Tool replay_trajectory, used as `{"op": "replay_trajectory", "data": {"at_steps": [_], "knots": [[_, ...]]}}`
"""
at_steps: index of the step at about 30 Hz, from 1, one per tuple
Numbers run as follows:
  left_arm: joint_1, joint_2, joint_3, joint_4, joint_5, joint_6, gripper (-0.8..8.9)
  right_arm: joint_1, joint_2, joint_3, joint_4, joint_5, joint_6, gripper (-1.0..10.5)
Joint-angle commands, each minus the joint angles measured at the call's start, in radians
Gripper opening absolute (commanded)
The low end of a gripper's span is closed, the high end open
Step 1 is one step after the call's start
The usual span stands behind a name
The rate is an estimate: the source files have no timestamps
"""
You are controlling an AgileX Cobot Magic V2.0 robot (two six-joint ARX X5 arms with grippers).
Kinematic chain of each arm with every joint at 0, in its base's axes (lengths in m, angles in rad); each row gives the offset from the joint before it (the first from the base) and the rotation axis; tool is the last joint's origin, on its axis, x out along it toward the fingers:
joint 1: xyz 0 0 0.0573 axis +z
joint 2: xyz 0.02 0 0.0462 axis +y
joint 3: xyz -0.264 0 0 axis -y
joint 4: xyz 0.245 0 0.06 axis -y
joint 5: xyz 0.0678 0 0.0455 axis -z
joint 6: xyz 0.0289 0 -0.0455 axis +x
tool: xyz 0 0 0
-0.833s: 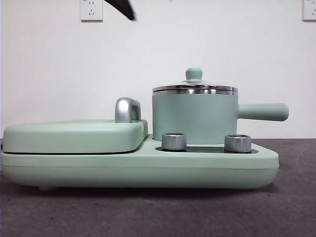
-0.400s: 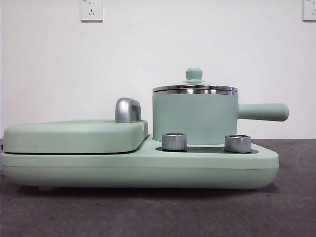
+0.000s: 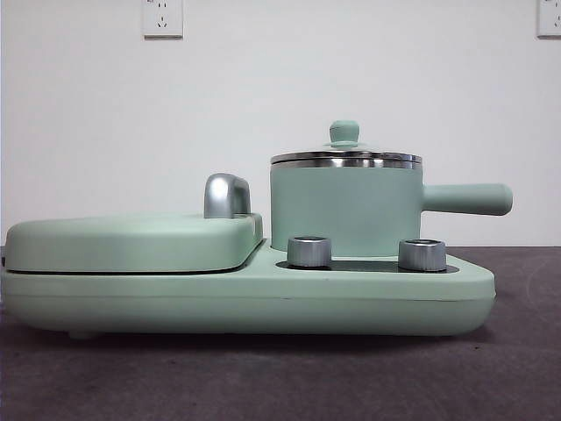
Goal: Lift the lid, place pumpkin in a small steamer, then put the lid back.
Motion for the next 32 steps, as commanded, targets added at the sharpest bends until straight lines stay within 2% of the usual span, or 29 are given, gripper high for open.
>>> {"op": "replay_trajectory", "data": {"at_steps": [1,6,18,21,24,28,30,32], "knots": [[-0.005,-0.039,-0.037,0.008,-0.003,-0.013,0.07,0.006,0.000,0.011,0.012,0.000,-0.002,0.2],[-0.005,-0.076,-0.039,-0.053,-0.003,-0.016,0.06,0.006,0.000,0.011,0.018,0.005,0.002,0.2],[-0.005,-0.086,-0.039,-0.051,-0.003,-0.016,0.06,0.006,0.000,0.011,0.018,0.008,0.002,0.2],[0.027,-0.114,-0.044,-0.038,0.000,-0.013,0.06,0.006,0.000,0.011,0.018,0.008,0.002,0.2],[0.109,-0.132,-0.045,-0.035,0.002,-0.013,0.06,0.006,0.000,0.011,0.018,0.008,0.002,0.2],[0.296,-0.159,-0.082,-0.021,0.002,-0.013,0.06,0.006,0.000,0.011,0.018,0.008,0.002,0.2],[0.382,-0.187,-0.132,0.023,0.002,-0.009,0.06,0.006,0.000,0.011,0.018,0.008,0.002,0.2],[0.449,-0.223,-0.211,0.129,0.002,0.052,0.06,0.006,0.000,0.011,0.018,0.008,0.002,0.2]]}}
